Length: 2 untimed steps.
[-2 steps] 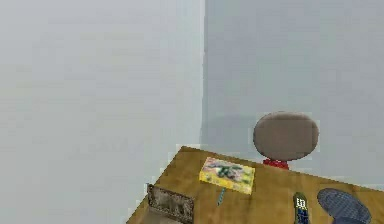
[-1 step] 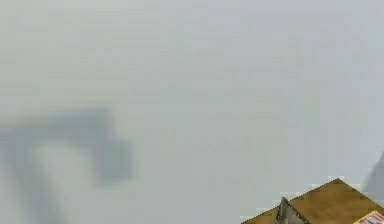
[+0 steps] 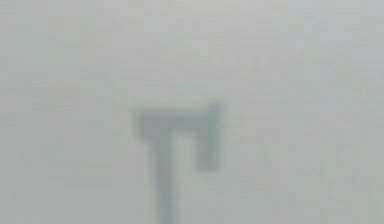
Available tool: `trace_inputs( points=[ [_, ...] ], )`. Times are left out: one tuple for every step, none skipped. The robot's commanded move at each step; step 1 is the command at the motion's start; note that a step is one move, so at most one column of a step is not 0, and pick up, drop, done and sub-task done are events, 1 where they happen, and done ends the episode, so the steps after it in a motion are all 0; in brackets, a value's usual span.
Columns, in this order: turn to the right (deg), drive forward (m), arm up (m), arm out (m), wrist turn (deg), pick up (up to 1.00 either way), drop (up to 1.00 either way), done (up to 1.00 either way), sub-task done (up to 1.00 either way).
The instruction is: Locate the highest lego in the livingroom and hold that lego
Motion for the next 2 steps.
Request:
trace_inputs(
  points=[
    [30.0, 0.00, 0.00, 0.00, 0.0, 0.00, 0.00, 0.00, 0.00],
    [0.0, 0.15, 0.00, 0.00, 0.0, 0.00, 0.00, 0.00, 0.00]
  ],
)
